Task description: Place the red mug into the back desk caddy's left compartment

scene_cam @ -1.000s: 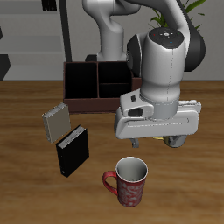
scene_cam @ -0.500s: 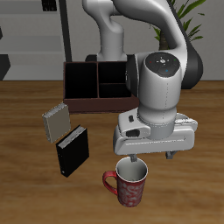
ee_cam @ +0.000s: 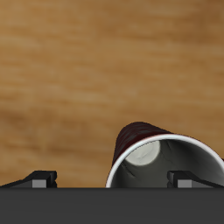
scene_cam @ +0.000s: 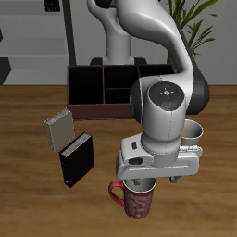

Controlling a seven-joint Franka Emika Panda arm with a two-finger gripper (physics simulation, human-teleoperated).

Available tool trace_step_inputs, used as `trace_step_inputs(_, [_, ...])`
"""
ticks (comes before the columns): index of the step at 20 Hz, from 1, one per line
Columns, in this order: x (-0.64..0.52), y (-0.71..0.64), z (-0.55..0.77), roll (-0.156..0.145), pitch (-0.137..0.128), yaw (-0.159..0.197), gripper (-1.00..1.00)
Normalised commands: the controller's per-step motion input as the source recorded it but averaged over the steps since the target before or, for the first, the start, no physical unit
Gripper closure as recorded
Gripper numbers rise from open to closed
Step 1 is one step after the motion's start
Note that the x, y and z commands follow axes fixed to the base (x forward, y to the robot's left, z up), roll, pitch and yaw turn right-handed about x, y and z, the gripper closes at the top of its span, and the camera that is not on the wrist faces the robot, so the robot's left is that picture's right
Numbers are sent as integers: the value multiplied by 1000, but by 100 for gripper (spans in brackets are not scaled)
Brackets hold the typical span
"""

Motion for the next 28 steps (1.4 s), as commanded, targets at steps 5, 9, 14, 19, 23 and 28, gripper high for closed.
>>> trace_step_inputs(5, [57,16,-230,14,43,-10,-100])
trace_step_inputs(9, [88,33,-311,-5,54,-6,100])
trace_step_inputs(14, [-35,-25,-47,4,15,-9,100])
trace_step_inputs(19, [-77,-95,305,-2,-42,10,100])
trace_step_inputs(23, [-143,-35,394,3,-51,13,100])
trace_step_inputs(28, [-367,-15,659,10,-81,19,100])
